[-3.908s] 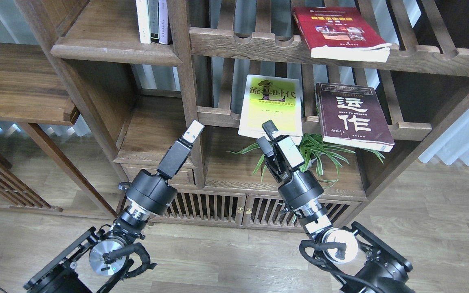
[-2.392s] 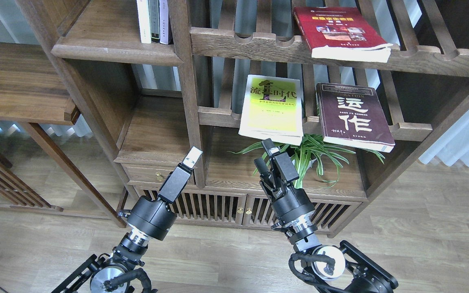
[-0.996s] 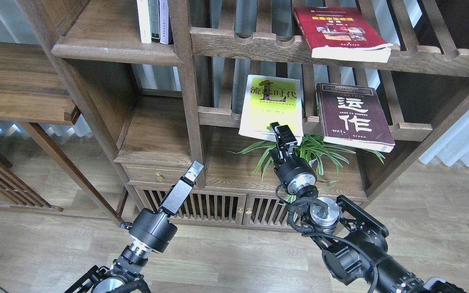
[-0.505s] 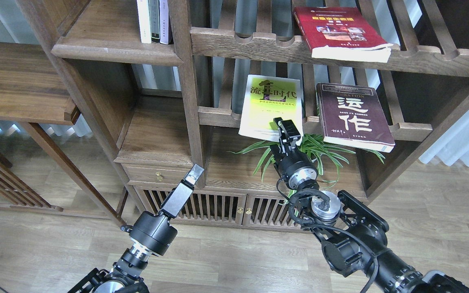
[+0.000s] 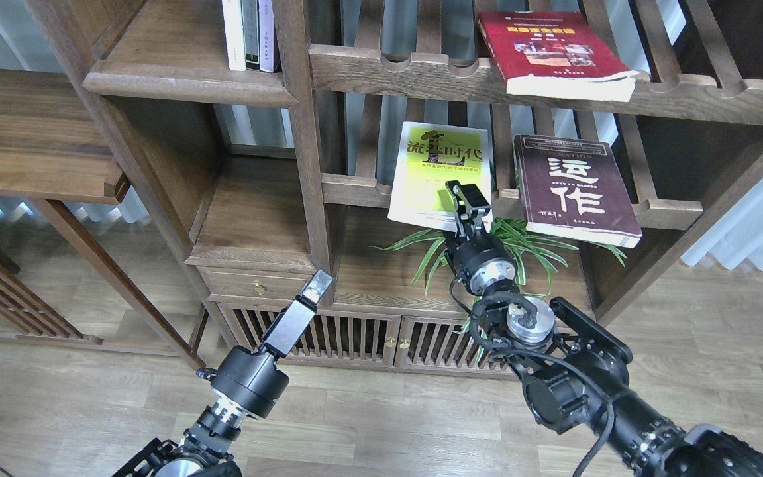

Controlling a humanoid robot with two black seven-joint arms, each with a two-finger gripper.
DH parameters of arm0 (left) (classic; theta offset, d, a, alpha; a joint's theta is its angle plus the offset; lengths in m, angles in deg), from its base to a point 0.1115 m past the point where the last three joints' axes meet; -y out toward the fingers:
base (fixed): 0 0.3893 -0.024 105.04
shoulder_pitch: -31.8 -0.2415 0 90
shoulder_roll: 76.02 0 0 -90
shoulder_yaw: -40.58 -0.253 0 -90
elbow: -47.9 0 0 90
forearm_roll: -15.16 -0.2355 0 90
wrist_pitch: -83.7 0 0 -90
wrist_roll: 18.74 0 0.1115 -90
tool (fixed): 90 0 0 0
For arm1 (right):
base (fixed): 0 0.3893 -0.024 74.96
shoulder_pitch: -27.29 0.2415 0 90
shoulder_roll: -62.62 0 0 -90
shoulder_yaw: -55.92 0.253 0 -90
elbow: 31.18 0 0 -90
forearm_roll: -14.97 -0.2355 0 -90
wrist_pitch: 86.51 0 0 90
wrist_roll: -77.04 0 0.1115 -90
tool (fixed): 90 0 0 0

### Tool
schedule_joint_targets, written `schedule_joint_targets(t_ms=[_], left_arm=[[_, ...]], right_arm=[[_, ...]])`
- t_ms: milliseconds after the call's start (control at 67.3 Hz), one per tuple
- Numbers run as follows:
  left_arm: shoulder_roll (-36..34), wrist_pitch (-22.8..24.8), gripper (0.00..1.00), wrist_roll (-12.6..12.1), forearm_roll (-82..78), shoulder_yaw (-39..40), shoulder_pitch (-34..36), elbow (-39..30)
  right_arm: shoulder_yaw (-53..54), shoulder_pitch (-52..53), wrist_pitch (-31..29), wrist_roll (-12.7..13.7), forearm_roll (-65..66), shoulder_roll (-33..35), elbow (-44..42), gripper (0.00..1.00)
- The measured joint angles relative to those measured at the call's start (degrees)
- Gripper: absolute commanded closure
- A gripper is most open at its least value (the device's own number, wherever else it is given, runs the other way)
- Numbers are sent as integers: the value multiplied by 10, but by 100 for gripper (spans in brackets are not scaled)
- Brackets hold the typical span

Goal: Organize books on shelf
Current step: 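Insert the right gripper behind the yellow book's lower edge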

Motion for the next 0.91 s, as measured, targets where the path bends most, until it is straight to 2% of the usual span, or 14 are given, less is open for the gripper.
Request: schedule_joint_targets(t_ms=[104, 193, 223, 238, 416, 624, 728, 906], left_arm=[[0, 0, 0, 0, 0, 0, 0, 1], [0, 0, 0, 0, 0, 0, 0, 2], [0, 0, 0, 0, 0, 0, 0, 3], [0, 0, 0, 0, 0, 0, 0, 3], [0, 0, 0, 0, 0, 1, 0, 4], [0, 0, 0, 0, 0, 3, -3, 5], [0, 0, 0, 0, 0, 4, -5, 7], [0, 0, 0, 0, 0, 5, -8, 20]], right_arm=[[1, 0, 0, 4, -3, 0, -1, 41], [1, 0, 0, 14, -3, 0, -4, 54], [1, 0, 0, 16, -3, 0, -4, 60], [2, 0, 0, 17, -3, 0, -5, 67], [6, 0, -4, 21, -5, 0, -5, 81], [9, 0, -7, 21, -7, 0, -10, 87], [15, -1, -10, 21, -8, 0, -12, 94], [19, -5, -42, 21, -18, 0, -6, 95]])
